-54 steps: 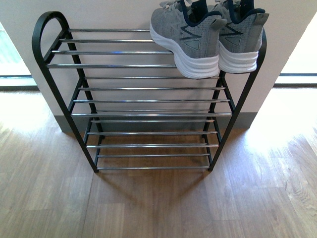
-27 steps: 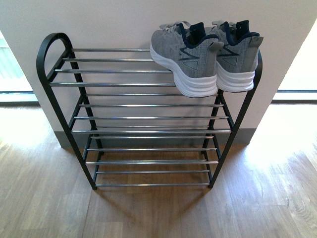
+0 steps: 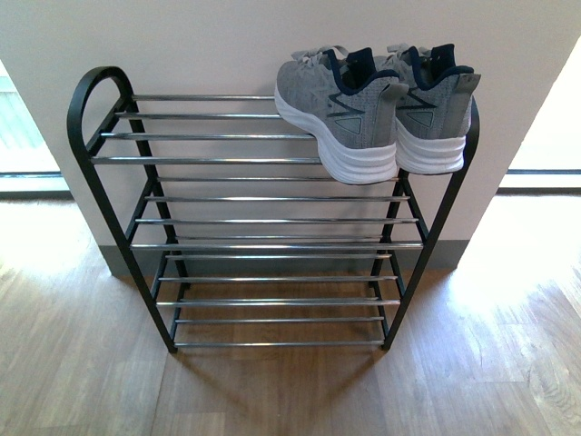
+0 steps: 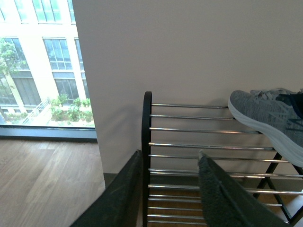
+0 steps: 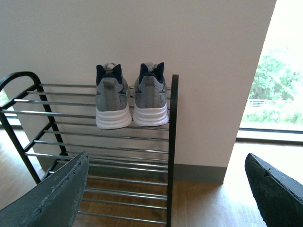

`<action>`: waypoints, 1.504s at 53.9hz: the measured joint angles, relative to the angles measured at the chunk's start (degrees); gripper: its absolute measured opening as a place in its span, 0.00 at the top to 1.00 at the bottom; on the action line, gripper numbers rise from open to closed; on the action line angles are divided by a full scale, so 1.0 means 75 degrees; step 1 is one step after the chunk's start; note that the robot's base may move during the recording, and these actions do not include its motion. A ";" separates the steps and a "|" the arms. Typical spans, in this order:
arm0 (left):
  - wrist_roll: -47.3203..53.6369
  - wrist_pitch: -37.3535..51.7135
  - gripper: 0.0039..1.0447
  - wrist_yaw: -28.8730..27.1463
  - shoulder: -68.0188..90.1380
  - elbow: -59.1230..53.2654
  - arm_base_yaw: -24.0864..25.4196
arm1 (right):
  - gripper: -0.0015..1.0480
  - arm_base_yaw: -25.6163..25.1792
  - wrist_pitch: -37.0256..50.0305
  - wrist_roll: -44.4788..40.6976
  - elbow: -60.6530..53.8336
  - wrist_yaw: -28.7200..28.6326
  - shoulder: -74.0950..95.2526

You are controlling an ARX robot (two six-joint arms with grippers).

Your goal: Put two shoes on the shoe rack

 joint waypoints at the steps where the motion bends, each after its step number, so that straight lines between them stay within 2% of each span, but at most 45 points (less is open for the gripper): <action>1: 0.0012 -0.0026 0.75 0.0079 -0.0087 -0.0052 0.0090 | 0.09 0.0000 0.0000 0.0003 0.0000 0.0000 -0.0003; 7: 0.0058 -0.0251 1.00 0.0624 -0.0662 -0.0388 0.0662 | 0.09 0.0000 0.0000 0.0003 0.0000 0.0000 0.0000; 23: 0.0090 -0.0848 0.99 0.1547 -0.1763 -0.0868 0.1603 | 0.09 0.0000 0.0000 0.0003 0.0000 -0.0003 0.0000; 26: 0.0099 -0.1014 0.99 0.2273 -0.1982 -0.0933 0.2165 | 0.09 0.0000 0.0000 0.0000 0.0000 -0.0003 0.0000; 30: 0.0093 -0.1137 0.99 0.2320 -0.2192 -0.0994 0.2457 | 0.09 0.0000 0.0000 0.0003 0.0000 0.0003 -0.0003; 56: 0.0102 -0.1716 0.99 0.2407 -0.3153 -0.1271 0.2492 | 0.09 0.0000 -0.0003 0.0000 0.0000 0.0000 -0.0003; 62: 0.0105 -0.3019 0.99 0.2407 -0.4290 -0.1271 0.2495 | 0.09 0.0000 -0.0003 0.0000 0.0000 0.0000 -0.0003; 81: 0.0108 -0.3086 0.99 0.2404 -0.4392 -0.1271 0.2495 | 0.09 0.0000 -0.0006 0.0000 0.0000 -0.0003 -0.0009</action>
